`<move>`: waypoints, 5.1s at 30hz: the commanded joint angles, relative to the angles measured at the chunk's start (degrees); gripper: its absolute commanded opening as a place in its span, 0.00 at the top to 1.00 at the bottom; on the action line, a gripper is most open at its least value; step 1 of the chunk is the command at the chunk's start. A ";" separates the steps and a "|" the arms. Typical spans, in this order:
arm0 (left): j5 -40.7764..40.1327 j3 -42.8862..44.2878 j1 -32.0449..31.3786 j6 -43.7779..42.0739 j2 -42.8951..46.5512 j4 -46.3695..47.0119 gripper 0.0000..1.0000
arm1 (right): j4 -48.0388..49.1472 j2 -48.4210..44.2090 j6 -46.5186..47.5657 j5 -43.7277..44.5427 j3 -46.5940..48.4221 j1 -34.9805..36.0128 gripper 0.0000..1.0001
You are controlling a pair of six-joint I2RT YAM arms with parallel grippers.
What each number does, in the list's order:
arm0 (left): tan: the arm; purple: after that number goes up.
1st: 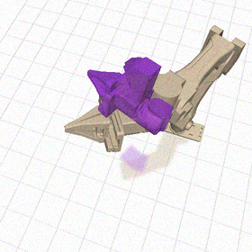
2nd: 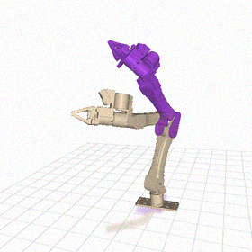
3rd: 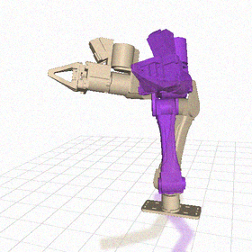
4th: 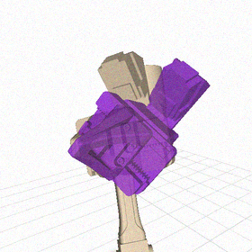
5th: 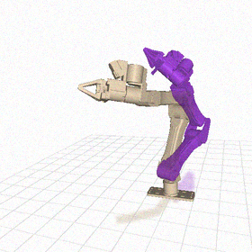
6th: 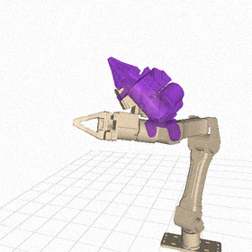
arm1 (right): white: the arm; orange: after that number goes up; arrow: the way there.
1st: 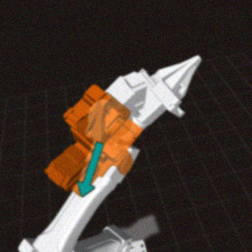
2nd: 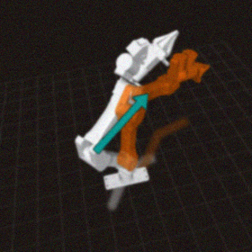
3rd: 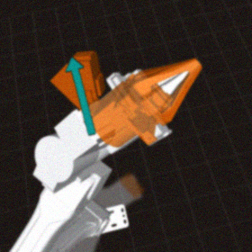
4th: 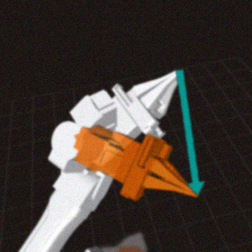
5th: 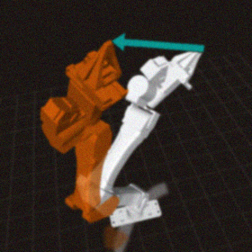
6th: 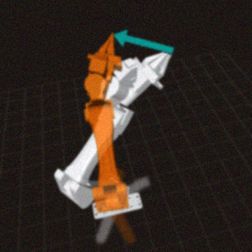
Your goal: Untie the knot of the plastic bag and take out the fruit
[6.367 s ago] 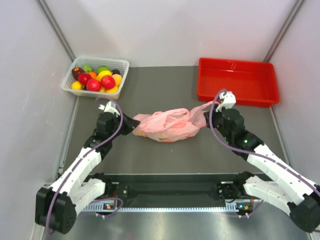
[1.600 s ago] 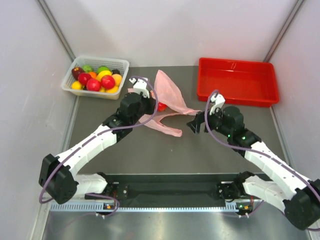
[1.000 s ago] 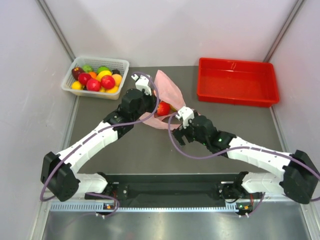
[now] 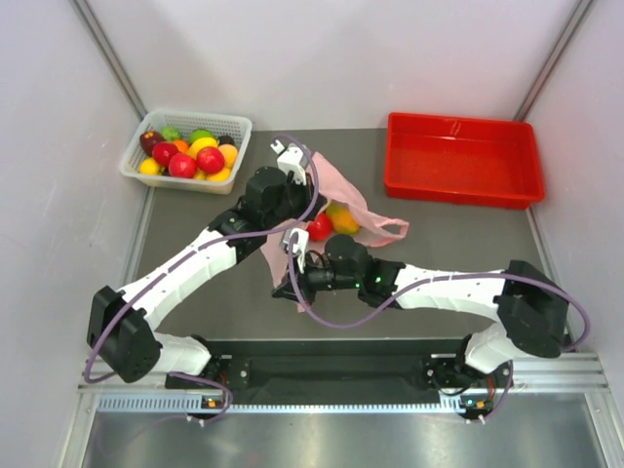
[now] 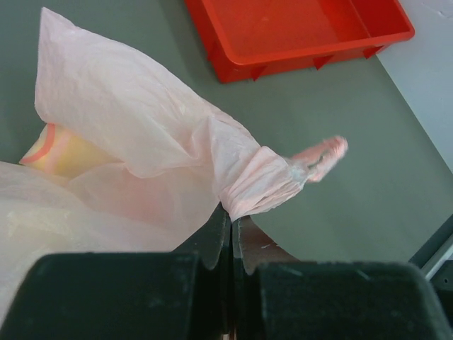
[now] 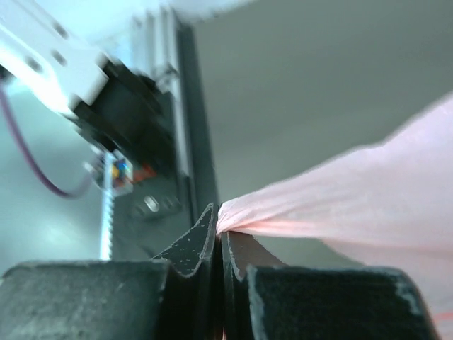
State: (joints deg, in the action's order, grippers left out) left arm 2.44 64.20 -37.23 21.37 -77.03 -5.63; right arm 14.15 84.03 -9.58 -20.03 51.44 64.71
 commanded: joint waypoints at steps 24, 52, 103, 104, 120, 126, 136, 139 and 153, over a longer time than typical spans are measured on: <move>0.46 -10.85 0.41 4.38 9.36 8.97 1.00 | -7.91 -26.63 -3.51 36.36 -14.26 3.85 0.00; -4.81 -9.01 0.50 8.34 7.42 10.20 1.00 | 15.55 15.01 -5.53 45.70 3.22 -9.51 0.08; -3.84 -14.72 3.48 9.49 9.98 11.96 1.00 | -1.65 -28.28 -7.12 6.14 -19.19 -11.27 1.00; -3.84 -14.72 3.48 9.40 9.80 12.04 1.00 | -3.06 -33.44 -6.77 7.80 -18.58 -11.36 1.00; -0.94 -14.28 3.66 10.01 8.83 11.96 1.00 | -9.24 -11.99 -2.36 42.08 6.82 -39.80 1.00; 0.55 -14.37 3.57 10.45 9.18 11.87 1.00 | -9.03 10.42 -4.21 42.01 20.87 -49.14 1.00; 0.55 -14.28 3.57 10.54 9.80 11.78 1.00 | -7.63 30.65 -1.84 38.49 35.28 -51.52 1.00; 0.47 -14.28 3.57 10.54 9.54 11.96 1.00 | -11.32 34.96 -1.32 36.47 40.82 -51.52 1.00; 0.73 -15.69 3.57 10.89 9.97 12.66 1.00 | -13.63 29.54 -1.31 30.23 38.22 -52.23 0.00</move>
State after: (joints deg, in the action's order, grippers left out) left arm 2.35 49.08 -33.82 31.68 -68.73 3.11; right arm -0.45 120.49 -10.90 12.05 91.33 12.95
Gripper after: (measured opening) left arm 0.012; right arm 0.987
